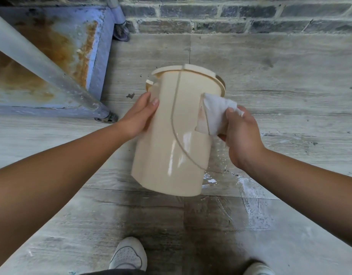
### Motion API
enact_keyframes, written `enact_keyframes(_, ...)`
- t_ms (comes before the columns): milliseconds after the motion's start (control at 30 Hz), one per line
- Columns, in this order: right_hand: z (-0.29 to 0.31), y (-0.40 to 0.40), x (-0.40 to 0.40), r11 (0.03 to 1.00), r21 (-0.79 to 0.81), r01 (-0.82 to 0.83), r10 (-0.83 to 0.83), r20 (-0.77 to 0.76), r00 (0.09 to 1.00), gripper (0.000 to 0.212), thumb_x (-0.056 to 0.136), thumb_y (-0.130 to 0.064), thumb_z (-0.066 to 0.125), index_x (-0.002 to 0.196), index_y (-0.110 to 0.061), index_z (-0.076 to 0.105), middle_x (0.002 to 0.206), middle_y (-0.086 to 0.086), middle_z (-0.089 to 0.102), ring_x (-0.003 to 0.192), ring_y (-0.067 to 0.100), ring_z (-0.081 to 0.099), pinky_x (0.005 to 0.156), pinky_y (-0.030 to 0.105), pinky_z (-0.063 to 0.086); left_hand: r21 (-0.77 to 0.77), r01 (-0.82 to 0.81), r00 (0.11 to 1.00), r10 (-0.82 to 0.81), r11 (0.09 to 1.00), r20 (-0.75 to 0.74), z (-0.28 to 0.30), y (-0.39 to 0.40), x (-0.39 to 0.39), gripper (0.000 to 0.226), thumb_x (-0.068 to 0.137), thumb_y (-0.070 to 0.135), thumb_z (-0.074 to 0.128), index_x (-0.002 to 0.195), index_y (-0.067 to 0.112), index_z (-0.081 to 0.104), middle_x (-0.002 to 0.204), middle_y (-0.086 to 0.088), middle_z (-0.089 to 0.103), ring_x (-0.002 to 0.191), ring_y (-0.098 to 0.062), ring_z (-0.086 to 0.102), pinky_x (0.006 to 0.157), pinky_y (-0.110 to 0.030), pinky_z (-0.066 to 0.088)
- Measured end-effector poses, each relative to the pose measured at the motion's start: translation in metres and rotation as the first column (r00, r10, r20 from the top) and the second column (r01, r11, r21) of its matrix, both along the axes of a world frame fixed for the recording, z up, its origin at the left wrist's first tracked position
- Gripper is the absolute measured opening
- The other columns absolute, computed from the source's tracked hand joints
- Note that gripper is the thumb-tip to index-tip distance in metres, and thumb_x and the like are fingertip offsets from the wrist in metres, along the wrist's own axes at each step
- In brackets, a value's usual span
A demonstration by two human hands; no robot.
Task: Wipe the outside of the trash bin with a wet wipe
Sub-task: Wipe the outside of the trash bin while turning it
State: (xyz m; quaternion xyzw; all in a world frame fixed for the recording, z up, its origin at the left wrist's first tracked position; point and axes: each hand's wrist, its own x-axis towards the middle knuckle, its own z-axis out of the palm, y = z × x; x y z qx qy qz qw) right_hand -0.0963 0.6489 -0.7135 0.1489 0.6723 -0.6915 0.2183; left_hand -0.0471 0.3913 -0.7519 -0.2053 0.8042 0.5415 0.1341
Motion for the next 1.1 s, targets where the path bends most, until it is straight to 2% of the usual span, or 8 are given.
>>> enact_keyframes(133, 0.017, -0.007, -0.007, 0.988, 0.038, -0.152, 0.156, -0.256, 0.954, 0.018, 0.089, -0.031, 0.049, 0.078, -0.033, 0.063, 0.078, -0.006, 0.057, 0.077, 0.013, 0.051, 0.072, 0.032, 0.039, 0.369, -0.223, 0.969, 0.162, 0.902, 0.188, 0.004, 0.017, 0.0, 0.054, 0.082, 0.071, 0.044, 0.121, 0.038, 0.059, 0.113, 0.011, 0.069, 0.11, -0.017, 0.06, 0.077, -0.038, 0.055)
enact_keyframes(267, 0.027, -0.018, -0.018, 0.983, -0.12, -0.137, 0.106, -0.232, 0.967, 0.018, 0.099, -0.018, 0.045, 0.091, -0.019, 0.061, 0.071, -0.013, 0.061, 0.067, 0.005, 0.056, 0.061, 0.02, 0.043, 0.134, -0.36, 0.922, 0.374, 0.923, -0.1, 0.022, 0.023, -0.016, 0.045, 0.089, 0.049, 0.046, 0.129, 0.032, 0.053, 0.12, 0.011, 0.062, 0.119, -0.015, 0.055, 0.096, -0.039, 0.047)
enact_keyframes(467, 0.034, -0.026, -0.042, 0.866, -0.497, 0.062, -0.012, 0.103, 0.995, 0.025, 0.102, -0.021, 0.041, 0.122, -0.011, 0.053, 0.107, 0.013, 0.064, 0.094, 0.03, 0.061, 0.072, 0.037, 0.05, -0.355, -0.117, 0.962, 0.016, 0.928, -0.274, 0.034, 0.022, -0.015, 0.081, 0.089, 0.045, 0.055, 0.154, 0.03, 0.01, 0.161, -0.003, 0.0, 0.145, -0.012, 0.012, 0.106, -0.021, 0.011)
enact_keyframes(600, 0.04, -0.022, -0.071, 0.935, -0.354, 0.004, -0.088, -0.221, 0.971, 0.009, 0.094, -0.015, 0.052, 0.102, -0.014, 0.056, 0.079, -0.004, 0.067, 0.074, 0.013, 0.063, 0.067, 0.032, 0.045, -0.447, -0.053, 0.953, -0.089, 0.893, -0.291, 0.041, 0.011, -0.015, 0.078, 0.088, 0.046, 0.052, 0.153, 0.036, 0.01, 0.16, -0.008, -0.015, 0.147, -0.024, -0.003, 0.114, -0.035, 0.009)
enact_keyframes(700, 0.017, -0.027, -0.056, 0.956, 0.195, -0.218, 0.289, -0.507, 0.812, 0.018, 0.095, -0.021, 0.049, 0.108, -0.012, 0.056, 0.086, -0.007, 0.064, 0.077, -0.005, 0.057, 0.069, 0.024, 0.043, -0.556, 0.068, 0.923, -0.264, 0.829, -0.279, 0.04, 0.006, -0.018, 0.069, 0.09, 0.05, 0.04, 0.153, 0.037, 0.014, 0.16, -0.011, -0.018, 0.147, -0.03, -0.013, 0.118, -0.051, 0.002)
enact_keyframes(767, -0.004, -0.034, -0.032, 0.838, 0.407, -0.362, 0.54, -0.533, 0.651, 0.032, 0.1, -0.018, 0.046, 0.131, -0.011, 0.051, 0.133, 0.006, 0.059, 0.123, 0.001, 0.047, 0.099, 0.024, 0.038, -0.547, 0.109, 0.912, -0.302, 0.83, -0.277, 0.035, 0.008, -0.018, 0.064, 0.093, 0.05, 0.035, 0.153, 0.036, 0.015, 0.16, -0.011, -0.018, 0.147, -0.028, -0.014, 0.118, -0.051, 0.001)
enact_keyframes(867, -0.021, -0.041, -0.013, 0.727, 0.562, -0.394, 0.686, -0.597, 0.415, 0.045, 0.102, -0.013, 0.043, 0.146, -0.008, 0.038, 0.157, 0.013, 0.029, 0.149, 0.032, 0.011, 0.12, 0.045, 0.013, -0.506, 0.1, 0.91, -0.285, 0.857, -0.302, 0.03, 0.009, -0.021, 0.06, 0.096, 0.044, 0.033, 0.153, 0.035, 0.017, 0.16, -0.01, -0.019, 0.147, -0.022, -0.015, 0.117, -0.039, -0.002)
enact_keyframes(1100, -0.018, -0.041, 0.006, 0.577, 0.741, -0.344, 0.765, -0.638, -0.091, 0.041, 0.096, -0.019, 0.047, 0.135, -0.008, 0.056, 0.145, 0.01, 0.05, 0.141, 0.034, 0.035, 0.114, 0.053, 0.025, -0.439, 0.105, 0.892, -0.28, 0.892, -0.356, 0.035, 0.01, -0.019, 0.055, 0.102, 0.022, 0.034, 0.154, 0.023, 0.017, 0.158, -0.017, -0.022, 0.145, -0.014, -0.017, 0.118, -0.029, -0.002)
